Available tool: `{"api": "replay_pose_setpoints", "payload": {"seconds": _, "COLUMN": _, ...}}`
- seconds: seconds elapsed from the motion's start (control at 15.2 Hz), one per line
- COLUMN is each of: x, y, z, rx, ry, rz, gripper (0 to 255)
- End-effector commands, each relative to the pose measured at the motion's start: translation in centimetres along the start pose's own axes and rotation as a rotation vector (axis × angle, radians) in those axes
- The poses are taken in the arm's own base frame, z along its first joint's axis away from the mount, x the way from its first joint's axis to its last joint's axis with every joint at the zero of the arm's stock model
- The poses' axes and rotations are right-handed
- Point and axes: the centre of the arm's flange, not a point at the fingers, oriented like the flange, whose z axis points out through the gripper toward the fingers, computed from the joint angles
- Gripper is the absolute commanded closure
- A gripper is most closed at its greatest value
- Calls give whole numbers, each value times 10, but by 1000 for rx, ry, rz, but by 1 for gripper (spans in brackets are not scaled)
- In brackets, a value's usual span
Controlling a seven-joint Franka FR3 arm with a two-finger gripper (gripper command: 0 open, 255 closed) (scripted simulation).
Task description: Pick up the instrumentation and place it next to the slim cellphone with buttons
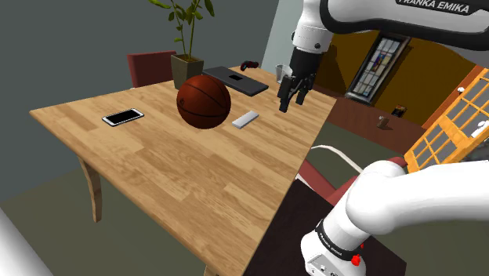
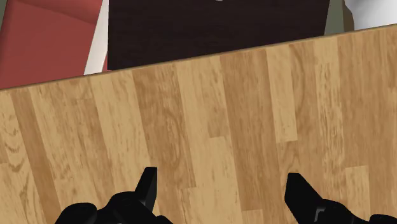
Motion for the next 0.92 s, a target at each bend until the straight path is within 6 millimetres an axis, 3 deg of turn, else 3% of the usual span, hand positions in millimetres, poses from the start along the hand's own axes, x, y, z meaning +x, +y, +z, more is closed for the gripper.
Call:
{"api": "replay_pose_setpoints", "payload": {"seconds": 0.0, "x": 0, "y": 0, "z": 0, "rx": 0, "ry": 0, "rz": 0, "gripper": 0}}
{"api": "replay_pose_setpoints", "payload": {"seconds": 0.4, "x": 68, "y": 12, "z": 38, "rx": 19, "ry": 2, "rz": 190, "gripper": 0}}
{"api": "replay_pose_setpoints", "payload": {"seconds": 0.86, "x": 143, "y": 40, "z": 83, "rx": 40, "ry": 5, "rz": 412, "gripper": 0}}
